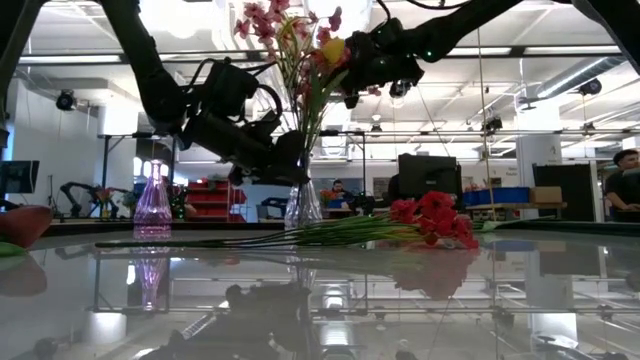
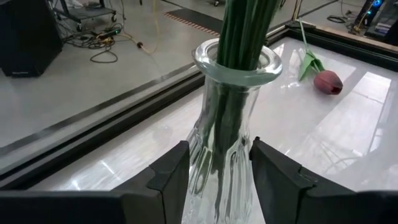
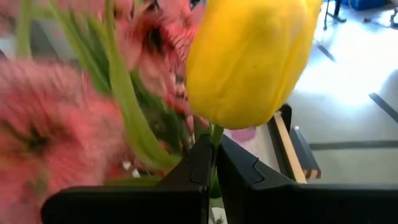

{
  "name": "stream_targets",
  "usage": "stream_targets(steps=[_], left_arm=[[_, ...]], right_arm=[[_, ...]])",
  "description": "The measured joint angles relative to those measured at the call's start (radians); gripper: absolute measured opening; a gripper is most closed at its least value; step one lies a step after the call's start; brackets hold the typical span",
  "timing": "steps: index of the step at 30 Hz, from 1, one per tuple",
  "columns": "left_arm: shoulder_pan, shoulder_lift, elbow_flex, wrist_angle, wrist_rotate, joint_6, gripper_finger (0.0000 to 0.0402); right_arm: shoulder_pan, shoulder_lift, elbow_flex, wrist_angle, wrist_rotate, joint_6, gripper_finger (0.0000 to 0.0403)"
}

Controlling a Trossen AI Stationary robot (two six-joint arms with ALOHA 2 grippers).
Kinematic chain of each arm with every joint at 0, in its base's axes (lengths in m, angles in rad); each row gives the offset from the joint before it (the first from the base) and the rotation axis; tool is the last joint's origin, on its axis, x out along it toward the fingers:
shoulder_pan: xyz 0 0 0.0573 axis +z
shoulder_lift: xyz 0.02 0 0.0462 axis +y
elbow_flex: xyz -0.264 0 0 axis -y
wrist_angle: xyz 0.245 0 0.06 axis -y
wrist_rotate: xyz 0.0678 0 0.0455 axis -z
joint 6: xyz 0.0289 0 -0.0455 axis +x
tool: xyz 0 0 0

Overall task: Sort flowers into vase by color
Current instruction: Put the yellow tulip into the transparent vase

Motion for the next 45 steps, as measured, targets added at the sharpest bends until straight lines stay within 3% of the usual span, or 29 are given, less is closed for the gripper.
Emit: stream_targets(steps=[15,20,29,35,45], left_arm=[[0.002,-0.006,0.016,-0.009,0.009,0.009,0.0132],[0.002,-0.077,0.013,-0.088,0.007,0.027,0.014],[-0.012,-0.285,0.009,-0.509,0.019,0.046,0.0204],[-0.07,-0.416,0.008,-0.731,0.09,0.059,0.0222],[-0.264,-0.489,0.007,-0.822,0.042,-0.048,0.0208]], right_arm=[[0.051,0.001,-0.028,-0.127,0.12,-0.144,0.0021],[0.053,-0.018,-0.022,-0.155,0.137,-0.117,0.0087],[0.053,-0.155,-0.019,-0.247,0.379,-0.148,0.0212],[0.054,-0.222,-0.015,-0.325,0.434,-0.144,0.0254],[0.082,-0.227,-0.006,-0.386,0.436,-0.088,0.0285]])
